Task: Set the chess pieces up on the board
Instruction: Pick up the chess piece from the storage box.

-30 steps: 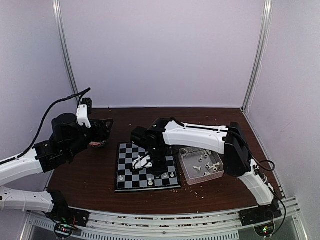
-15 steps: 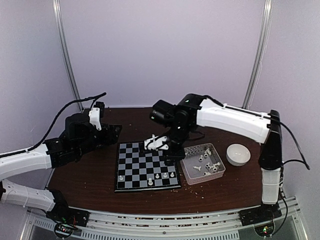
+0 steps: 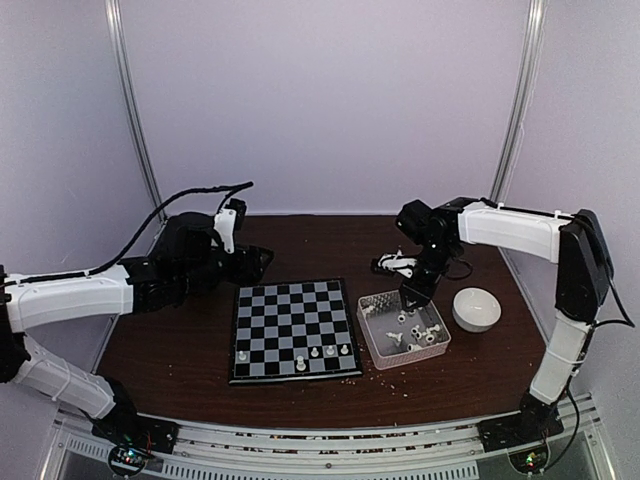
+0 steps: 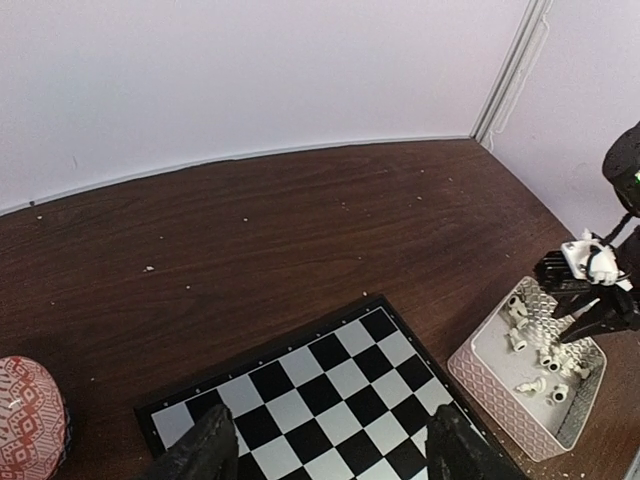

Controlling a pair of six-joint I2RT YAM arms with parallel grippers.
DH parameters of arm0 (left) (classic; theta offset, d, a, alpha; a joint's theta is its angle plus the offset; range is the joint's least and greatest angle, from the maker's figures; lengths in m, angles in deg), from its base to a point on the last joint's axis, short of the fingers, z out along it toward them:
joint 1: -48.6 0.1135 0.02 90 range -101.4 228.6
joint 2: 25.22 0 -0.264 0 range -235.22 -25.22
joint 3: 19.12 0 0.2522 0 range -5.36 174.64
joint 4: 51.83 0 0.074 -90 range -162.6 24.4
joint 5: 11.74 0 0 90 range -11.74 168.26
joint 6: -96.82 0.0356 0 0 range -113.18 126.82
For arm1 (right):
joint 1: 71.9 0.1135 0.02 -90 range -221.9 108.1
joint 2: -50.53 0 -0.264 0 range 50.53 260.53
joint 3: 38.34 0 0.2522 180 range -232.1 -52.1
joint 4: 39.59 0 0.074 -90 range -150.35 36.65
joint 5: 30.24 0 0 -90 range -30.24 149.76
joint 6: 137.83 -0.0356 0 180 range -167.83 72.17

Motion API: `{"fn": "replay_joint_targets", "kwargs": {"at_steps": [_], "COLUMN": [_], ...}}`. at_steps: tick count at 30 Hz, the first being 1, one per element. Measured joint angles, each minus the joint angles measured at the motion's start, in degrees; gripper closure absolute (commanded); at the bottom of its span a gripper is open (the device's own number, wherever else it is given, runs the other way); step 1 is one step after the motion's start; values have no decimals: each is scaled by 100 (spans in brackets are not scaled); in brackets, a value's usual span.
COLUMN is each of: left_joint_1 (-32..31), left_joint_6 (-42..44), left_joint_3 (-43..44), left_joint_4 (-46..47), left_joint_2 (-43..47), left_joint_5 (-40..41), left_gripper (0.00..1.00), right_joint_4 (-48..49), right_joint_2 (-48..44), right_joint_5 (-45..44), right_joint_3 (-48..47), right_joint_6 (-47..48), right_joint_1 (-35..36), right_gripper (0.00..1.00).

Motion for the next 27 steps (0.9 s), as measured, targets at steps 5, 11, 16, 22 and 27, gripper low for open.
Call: {"fn": "replay_joint_targets", "kwargs": {"at_steps": [5,11,16,22,27], "left_joint_1": [0,0,0,0,0], "left_joint_6": [0,-33,-74,-76,-79], "left_joint_3": [109,186,186,186,188], "left_joint_4": [33,28,31,24,24], "left_joint_2": [-63,28,133,131,120], "left_joint_5": [-343,-391,-367,-361,-363], "left_gripper": [34,34,34,34,35], "right_joint_4": [304,417,529,741,892], "right_joint_2": [295,791,846,737,699], "right_joint_5": [-92,-140,-306,-614,-973], "right_joint_3": [20,-129,-144,-55,-22], "right_joint_6": [-367,-734,-918,-1078,-1086], "right_joint_1": [-4,4,-22,-199,-282], "right_gripper": [66,65,68,76,76]}}
